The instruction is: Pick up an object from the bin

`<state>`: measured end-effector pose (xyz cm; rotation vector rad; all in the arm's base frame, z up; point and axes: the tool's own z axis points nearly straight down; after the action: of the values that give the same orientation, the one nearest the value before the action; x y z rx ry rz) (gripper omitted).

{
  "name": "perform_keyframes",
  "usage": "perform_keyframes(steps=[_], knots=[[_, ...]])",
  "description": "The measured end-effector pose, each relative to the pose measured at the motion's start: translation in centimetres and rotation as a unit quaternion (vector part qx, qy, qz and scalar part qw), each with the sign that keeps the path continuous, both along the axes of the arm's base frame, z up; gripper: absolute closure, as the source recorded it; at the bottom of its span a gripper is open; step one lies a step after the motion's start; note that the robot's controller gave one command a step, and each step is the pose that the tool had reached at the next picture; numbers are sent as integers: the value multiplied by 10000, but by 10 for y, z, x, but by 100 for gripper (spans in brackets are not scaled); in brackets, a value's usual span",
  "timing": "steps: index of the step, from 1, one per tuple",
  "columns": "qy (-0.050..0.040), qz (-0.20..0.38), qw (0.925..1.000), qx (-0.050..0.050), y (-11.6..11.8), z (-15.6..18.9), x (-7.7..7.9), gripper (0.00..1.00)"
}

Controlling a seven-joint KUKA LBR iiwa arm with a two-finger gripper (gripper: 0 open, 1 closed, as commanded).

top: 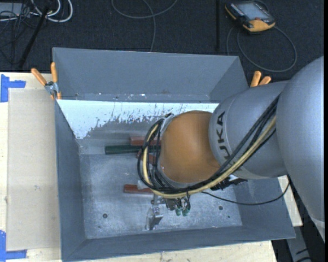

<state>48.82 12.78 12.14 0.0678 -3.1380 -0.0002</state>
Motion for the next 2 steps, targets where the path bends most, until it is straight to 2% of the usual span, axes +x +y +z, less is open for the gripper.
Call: perform_keyframes(steps=[1,2], knots=[[0,-2,10000,0,0,0,0,0],[-45,-605,9982,18,-3,-45,57,100]])
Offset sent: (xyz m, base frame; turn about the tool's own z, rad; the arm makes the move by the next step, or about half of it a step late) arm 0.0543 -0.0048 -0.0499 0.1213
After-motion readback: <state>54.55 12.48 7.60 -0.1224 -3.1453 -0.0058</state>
